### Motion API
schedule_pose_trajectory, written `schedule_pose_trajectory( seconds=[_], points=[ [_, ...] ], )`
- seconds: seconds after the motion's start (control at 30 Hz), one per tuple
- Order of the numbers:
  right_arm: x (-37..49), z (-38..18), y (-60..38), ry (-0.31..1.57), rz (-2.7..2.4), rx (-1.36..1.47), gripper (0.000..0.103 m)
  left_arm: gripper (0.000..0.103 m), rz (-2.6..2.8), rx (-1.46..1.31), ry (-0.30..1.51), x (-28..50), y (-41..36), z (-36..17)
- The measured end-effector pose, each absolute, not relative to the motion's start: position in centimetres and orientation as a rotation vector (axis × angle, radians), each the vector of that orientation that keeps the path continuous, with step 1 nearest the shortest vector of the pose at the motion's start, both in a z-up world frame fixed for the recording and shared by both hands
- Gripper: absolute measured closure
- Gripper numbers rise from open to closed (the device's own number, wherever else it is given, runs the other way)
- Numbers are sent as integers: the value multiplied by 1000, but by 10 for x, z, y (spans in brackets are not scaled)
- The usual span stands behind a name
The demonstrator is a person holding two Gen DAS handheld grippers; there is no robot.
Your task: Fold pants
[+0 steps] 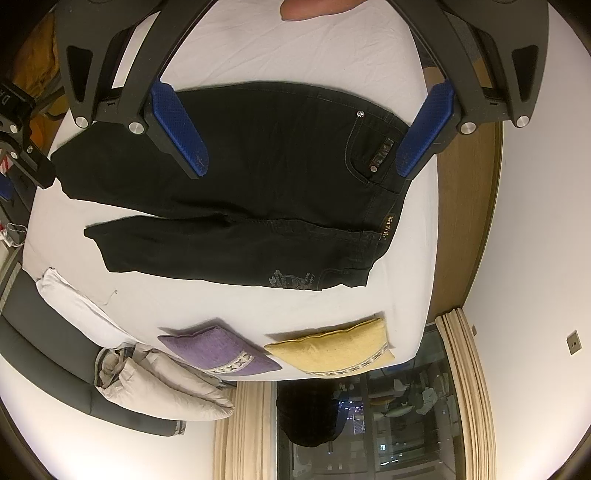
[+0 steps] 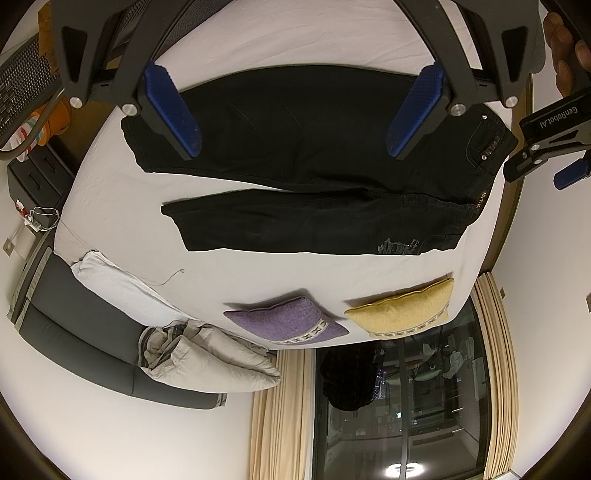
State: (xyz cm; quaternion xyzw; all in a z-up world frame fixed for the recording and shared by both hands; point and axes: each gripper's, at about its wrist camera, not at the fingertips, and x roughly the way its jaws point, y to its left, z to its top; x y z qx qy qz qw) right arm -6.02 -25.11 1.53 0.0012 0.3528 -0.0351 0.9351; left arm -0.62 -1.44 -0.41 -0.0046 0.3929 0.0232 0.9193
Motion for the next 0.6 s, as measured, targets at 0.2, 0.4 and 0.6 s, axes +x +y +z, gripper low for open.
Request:
schedule_pose_trajectory(
  seconds=[0.2, 0.4, 0.6],
  points=[
    [-61, 15, -251, 722, -72, 1, 0, 0, 44, -7, 809, -7, -14, -5],
    [-62, 13, -250, 723, -72, 2, 0, 0, 42, -5, 811, -7, -15, -6],
    [-62, 15, -250, 724, -72, 2, 0, 0, 43, -5, 811, -7, -16, -6]
  ],
)
